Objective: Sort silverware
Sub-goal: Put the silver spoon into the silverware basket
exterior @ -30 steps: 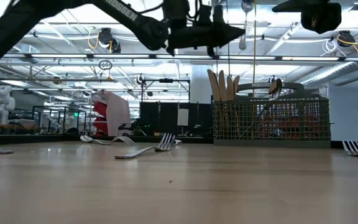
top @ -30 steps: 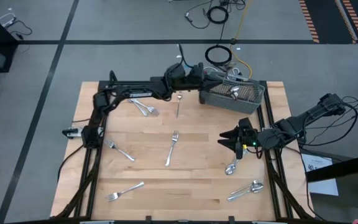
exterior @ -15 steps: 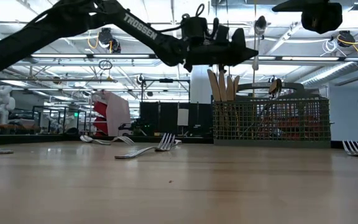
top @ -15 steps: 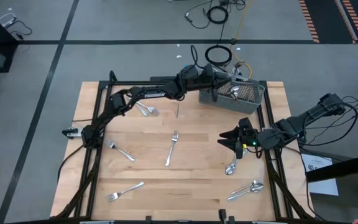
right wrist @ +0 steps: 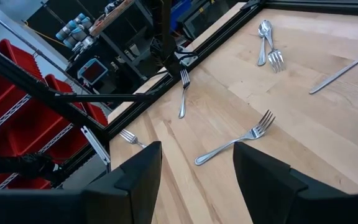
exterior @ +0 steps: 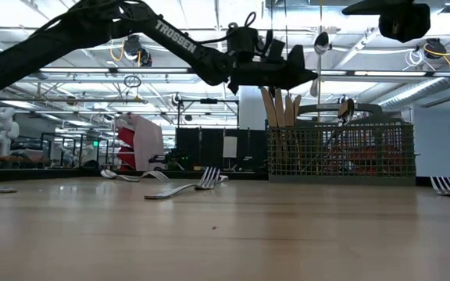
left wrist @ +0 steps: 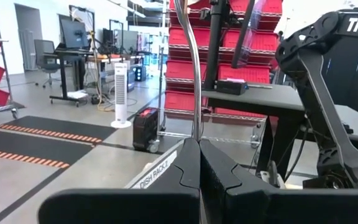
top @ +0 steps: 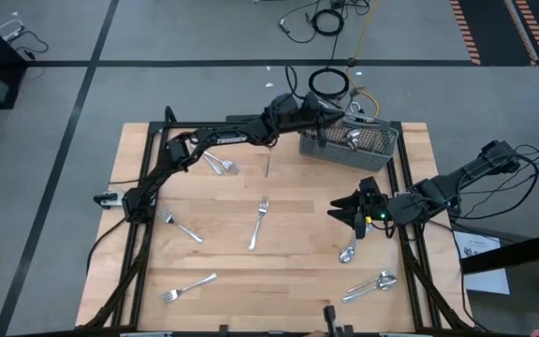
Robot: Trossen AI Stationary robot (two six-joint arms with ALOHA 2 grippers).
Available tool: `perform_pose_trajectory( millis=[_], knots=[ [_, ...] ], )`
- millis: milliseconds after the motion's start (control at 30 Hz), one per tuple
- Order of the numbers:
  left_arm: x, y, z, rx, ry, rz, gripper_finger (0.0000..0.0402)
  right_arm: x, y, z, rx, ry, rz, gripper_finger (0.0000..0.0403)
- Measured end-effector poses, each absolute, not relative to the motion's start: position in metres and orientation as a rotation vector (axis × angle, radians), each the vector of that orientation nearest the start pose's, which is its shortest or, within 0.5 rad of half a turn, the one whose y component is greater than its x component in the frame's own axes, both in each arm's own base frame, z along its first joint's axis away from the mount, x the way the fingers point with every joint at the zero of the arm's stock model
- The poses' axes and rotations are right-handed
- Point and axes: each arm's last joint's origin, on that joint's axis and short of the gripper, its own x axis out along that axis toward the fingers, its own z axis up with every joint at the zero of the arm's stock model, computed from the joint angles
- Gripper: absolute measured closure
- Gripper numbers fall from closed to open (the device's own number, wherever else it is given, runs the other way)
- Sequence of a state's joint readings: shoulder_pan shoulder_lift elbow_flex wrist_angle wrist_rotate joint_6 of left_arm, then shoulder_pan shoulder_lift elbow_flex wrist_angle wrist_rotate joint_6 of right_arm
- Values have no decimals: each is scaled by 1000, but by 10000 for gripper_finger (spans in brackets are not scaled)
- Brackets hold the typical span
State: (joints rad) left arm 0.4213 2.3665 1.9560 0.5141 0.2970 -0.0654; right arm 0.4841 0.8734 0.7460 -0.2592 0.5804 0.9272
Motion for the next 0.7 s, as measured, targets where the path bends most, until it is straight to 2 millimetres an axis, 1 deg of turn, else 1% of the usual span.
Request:
perform_pose_trajectory(
  millis=[467, 700],
  knots=[
    [506, 221, 255, -28, -101, 132, 401, 172, 73, 299, 717, 262, -239, 213],
    [506, 221, 255, -29, -102, 144, 382, 172, 73, 299, 713, 262, -238, 213]
  ],
)
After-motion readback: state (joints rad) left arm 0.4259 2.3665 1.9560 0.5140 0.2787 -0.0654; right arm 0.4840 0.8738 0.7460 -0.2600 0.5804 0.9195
